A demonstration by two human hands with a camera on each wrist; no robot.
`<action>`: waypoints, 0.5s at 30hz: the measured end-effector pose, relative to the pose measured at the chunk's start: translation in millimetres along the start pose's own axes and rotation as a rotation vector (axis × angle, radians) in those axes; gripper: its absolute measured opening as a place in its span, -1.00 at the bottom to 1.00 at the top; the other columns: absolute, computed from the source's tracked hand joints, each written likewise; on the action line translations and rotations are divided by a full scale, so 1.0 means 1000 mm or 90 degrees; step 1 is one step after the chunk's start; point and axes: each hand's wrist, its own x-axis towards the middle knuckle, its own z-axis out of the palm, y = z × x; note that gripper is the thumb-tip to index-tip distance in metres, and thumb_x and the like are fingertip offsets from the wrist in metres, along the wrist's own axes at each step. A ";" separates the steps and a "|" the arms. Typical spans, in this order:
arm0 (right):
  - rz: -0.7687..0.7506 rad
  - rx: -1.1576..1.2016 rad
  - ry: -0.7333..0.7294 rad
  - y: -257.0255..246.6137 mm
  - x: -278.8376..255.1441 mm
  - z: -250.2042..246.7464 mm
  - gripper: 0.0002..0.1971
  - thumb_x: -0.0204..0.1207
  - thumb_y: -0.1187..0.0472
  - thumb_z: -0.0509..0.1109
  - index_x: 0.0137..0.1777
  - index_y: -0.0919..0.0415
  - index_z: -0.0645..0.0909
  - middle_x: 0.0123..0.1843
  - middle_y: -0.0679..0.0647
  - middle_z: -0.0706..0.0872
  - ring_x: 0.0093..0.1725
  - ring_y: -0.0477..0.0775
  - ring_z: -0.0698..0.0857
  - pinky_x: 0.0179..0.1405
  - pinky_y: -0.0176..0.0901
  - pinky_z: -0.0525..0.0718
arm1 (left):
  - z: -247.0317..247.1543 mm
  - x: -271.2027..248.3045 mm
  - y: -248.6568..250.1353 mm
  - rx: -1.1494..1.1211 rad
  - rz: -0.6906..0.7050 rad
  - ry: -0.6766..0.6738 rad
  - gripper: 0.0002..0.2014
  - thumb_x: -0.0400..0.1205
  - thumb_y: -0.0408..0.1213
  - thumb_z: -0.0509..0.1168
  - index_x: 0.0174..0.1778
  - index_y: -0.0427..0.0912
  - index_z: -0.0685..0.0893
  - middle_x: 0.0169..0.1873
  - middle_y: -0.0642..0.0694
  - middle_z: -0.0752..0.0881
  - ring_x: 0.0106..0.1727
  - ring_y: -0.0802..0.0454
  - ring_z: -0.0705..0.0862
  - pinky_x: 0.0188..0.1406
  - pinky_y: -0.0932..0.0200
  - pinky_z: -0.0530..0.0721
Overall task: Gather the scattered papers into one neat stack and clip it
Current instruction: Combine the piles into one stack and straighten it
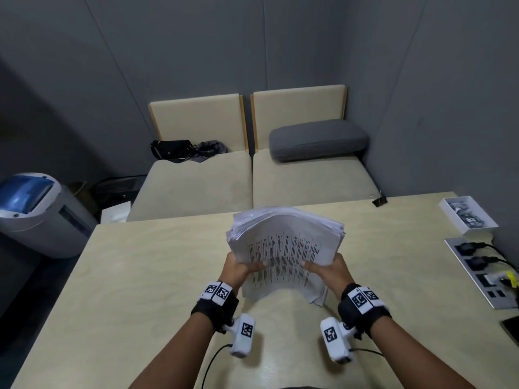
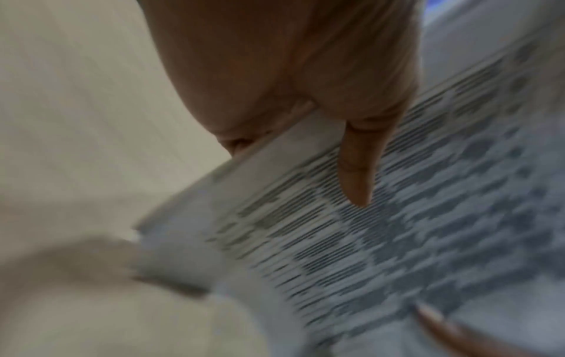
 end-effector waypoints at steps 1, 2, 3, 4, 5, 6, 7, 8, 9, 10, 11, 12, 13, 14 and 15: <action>0.013 -0.018 -0.013 0.006 0.001 -0.003 -0.72 0.29 0.38 0.65 -0.05 0.11 0.74 -0.05 0.02 0.84 -0.01 0.03 0.80 -0.09 -0.19 0.70 | -0.002 0.000 -0.006 0.005 -0.013 -0.012 -0.55 0.29 -0.66 0.54 -0.01 -0.14 0.72 -0.08 -0.10 0.85 0.06 -0.21 0.76 0.05 -0.12 0.75; 0.034 -0.035 -0.025 0.012 0.001 -0.005 -0.70 0.27 0.42 0.65 -0.05 0.13 0.74 -0.05 0.03 0.84 0.02 0.08 0.80 -0.06 -0.14 0.71 | -0.003 -0.002 -0.011 0.058 -0.027 -0.024 -0.55 0.30 -0.70 0.52 -0.04 -0.12 0.70 -0.15 0.00 0.85 0.04 -0.19 0.74 0.03 -0.07 0.76; 0.052 -0.060 -0.039 0.018 0.001 -0.007 -0.69 0.25 0.46 0.65 -0.06 0.15 0.75 -0.06 0.05 0.84 0.03 0.13 0.80 -0.07 -0.11 0.72 | -0.002 -0.004 -0.017 0.111 -0.039 -0.049 -0.54 0.30 -0.69 0.52 -0.07 -0.08 0.68 -0.18 0.06 0.83 0.05 -0.17 0.71 0.03 -0.01 0.75; 0.070 -0.082 -0.040 0.025 0.000 -0.008 -0.69 0.22 0.46 0.65 -0.09 0.16 0.75 -0.11 0.06 0.84 -0.02 0.16 0.81 -0.13 -0.10 0.74 | -0.002 -0.006 -0.025 0.177 -0.046 -0.070 -0.56 0.31 -0.62 0.54 -0.07 -0.06 0.67 -0.14 0.05 0.78 0.07 -0.15 0.68 0.06 0.00 0.73; 0.085 -0.108 -0.025 0.030 -0.001 -0.008 -0.71 0.21 0.43 0.67 -0.11 0.18 0.74 -0.18 0.08 0.83 -0.13 0.17 0.81 -0.26 -0.13 0.74 | 0.000 -0.009 -0.030 0.228 -0.052 -0.077 -0.60 0.31 -0.50 0.58 -0.03 -0.08 0.66 -0.08 -0.02 0.73 0.10 -0.15 0.65 0.13 -0.06 0.71; 0.104 -0.108 0.001 0.035 -0.003 -0.007 -0.71 0.19 0.39 0.69 -0.12 0.21 0.73 -0.25 0.12 0.81 -0.25 0.16 0.79 -0.39 -0.16 0.72 | 0.002 -0.011 -0.034 0.258 -0.060 -0.062 -0.59 0.31 -0.38 0.60 0.02 -0.10 0.65 -0.03 -0.09 0.69 0.10 -0.13 0.63 0.21 -0.11 0.68; 0.123 -0.078 0.030 0.041 -0.004 -0.004 -0.69 0.16 0.35 0.71 -0.11 0.25 0.72 -0.29 0.16 0.81 -0.34 0.17 0.78 -0.47 -0.16 0.71 | 0.004 -0.012 -0.038 0.254 -0.060 -0.036 -0.55 0.33 -0.31 0.61 0.11 -0.09 0.64 0.01 -0.13 0.68 0.11 -0.12 0.64 0.27 -0.14 0.65; 0.132 -0.036 0.056 0.044 -0.005 0.000 -0.66 0.15 0.34 0.72 -0.10 0.27 0.72 -0.31 0.17 0.82 -0.36 0.18 0.79 -0.48 -0.13 0.73 | 0.008 -0.013 -0.037 0.239 -0.047 -0.019 -0.53 0.35 -0.26 0.60 0.15 -0.06 0.64 0.05 -0.13 0.69 0.13 -0.12 0.66 0.30 -0.13 0.63; 0.126 -0.015 0.072 0.046 -0.005 0.004 -0.66 0.14 0.36 0.71 -0.09 0.29 0.72 -0.29 0.16 0.84 -0.32 0.17 0.82 -0.43 -0.08 0.76 | 0.012 -0.013 -0.036 0.243 -0.039 -0.011 -0.53 0.34 -0.19 0.60 0.15 -0.03 0.64 0.06 -0.12 0.71 0.14 -0.12 0.68 0.29 -0.10 0.63; 0.108 -0.012 0.082 0.047 -0.004 0.007 -0.66 0.13 0.38 0.70 -0.08 0.29 0.73 -0.22 0.16 0.85 -0.24 0.17 0.83 -0.31 -0.03 0.80 | 0.016 -0.012 -0.035 0.271 -0.029 -0.005 -0.52 0.30 -0.05 0.57 0.12 -0.01 0.66 0.05 -0.12 0.74 0.12 -0.12 0.69 0.24 -0.08 0.66; 0.089 -0.034 0.082 0.048 -0.001 0.009 -0.64 0.13 0.38 0.70 -0.06 0.28 0.73 -0.15 0.17 0.85 -0.15 0.18 0.83 -0.17 -0.01 0.80 | 0.018 -0.010 -0.035 0.308 -0.020 -0.010 -0.50 0.25 0.07 0.52 0.08 -0.03 0.70 0.02 -0.12 0.76 0.07 -0.10 0.70 0.16 -0.05 0.69; 0.074 -0.062 0.073 0.046 0.000 0.010 -0.63 0.14 0.38 0.69 -0.03 0.27 0.72 -0.10 0.15 0.84 -0.09 0.16 0.81 -0.10 -0.06 0.77 | 0.019 -0.009 -0.034 0.326 -0.012 -0.021 -0.49 0.25 0.11 0.49 0.06 -0.06 0.72 -0.01 -0.09 0.77 0.03 -0.06 0.71 0.10 -0.01 0.70; 0.054 -0.085 0.061 0.043 0.001 0.009 -0.63 0.18 0.37 0.68 -0.01 0.26 0.71 -0.08 0.11 0.82 -0.06 0.13 0.79 -0.08 -0.14 0.73 | 0.020 -0.009 -0.032 0.311 -0.004 -0.022 -0.52 0.29 0.08 0.51 0.07 -0.06 0.72 -0.03 -0.05 0.78 0.00 -0.01 0.72 0.08 0.01 0.70; 0.037 -0.093 0.057 0.041 0.003 0.009 -0.64 0.23 0.37 0.67 0.03 0.22 0.70 -0.07 0.06 0.80 -0.04 0.10 0.78 -0.06 -0.21 0.70 | 0.019 -0.007 -0.032 0.273 0.000 -0.008 -0.56 0.34 0.06 0.51 0.07 -0.06 0.71 -0.04 -0.03 0.79 -0.01 0.01 0.74 0.08 -0.01 0.72; 0.020 -0.091 0.052 0.038 0.003 0.007 -0.63 0.28 0.35 0.66 0.07 0.18 0.68 -0.07 0.03 0.79 -0.03 0.08 0.77 -0.03 -0.23 0.67 | 0.017 -0.005 -0.032 0.244 0.003 0.016 -0.55 0.34 0.11 0.49 0.03 -0.10 0.72 -0.07 -0.07 0.81 -0.04 -0.02 0.77 0.04 -0.09 0.75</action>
